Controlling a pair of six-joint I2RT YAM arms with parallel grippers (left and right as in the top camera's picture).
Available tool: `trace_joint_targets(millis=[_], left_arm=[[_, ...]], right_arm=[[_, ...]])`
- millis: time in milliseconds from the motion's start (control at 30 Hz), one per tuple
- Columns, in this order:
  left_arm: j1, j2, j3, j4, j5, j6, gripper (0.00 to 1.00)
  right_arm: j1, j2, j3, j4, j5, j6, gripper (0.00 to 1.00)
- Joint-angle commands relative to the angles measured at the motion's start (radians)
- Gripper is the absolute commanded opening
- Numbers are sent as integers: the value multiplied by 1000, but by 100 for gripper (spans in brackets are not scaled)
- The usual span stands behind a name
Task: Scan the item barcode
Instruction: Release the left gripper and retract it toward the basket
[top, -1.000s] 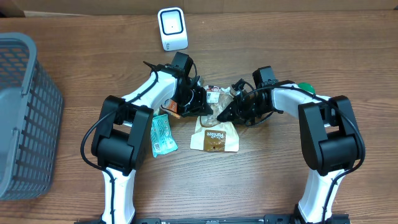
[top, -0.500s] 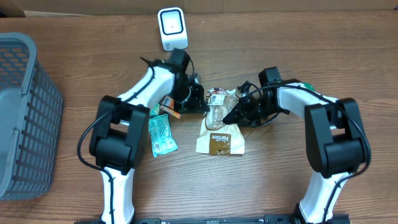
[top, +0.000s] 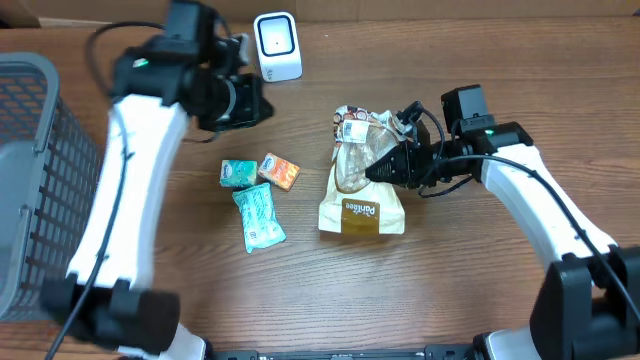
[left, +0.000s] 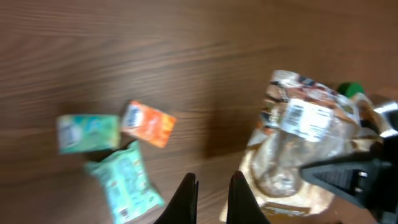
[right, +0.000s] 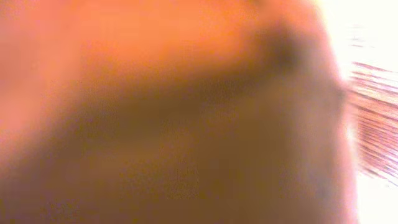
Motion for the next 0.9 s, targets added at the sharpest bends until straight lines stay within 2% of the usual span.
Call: trace_joint_targets(millis=[0,267,333,500,600,700,800,867], left_arm=[[103,-32,5,-33,-73,43,4],[287,-26,4,-84,-74,65,18],[299,-26,4,-84,-78,93,25],[299,-26,4,-89,-265,98,34],[300,-26,4,-95,-361,98,48],[303,-26,4,-94,-375,97,62],[303,-26,4,-91,-368,98,72],[304,-26,4,-91,-366,112,75]], right_arm=[[1,-61,14,5,-95,-24,4],[92,-64,15,2,-120,-102,4],[123,-64,15,2,-120,-110,4],[177,-64,14,-37,-68,-113,4],[197,-64,14,-58,-59,-124,4],[203,-64,14,-53,-60,-124,4],[203,-64,14,-41,-61,-124,4],[203,-64,14,-36,-61,-124,4]])
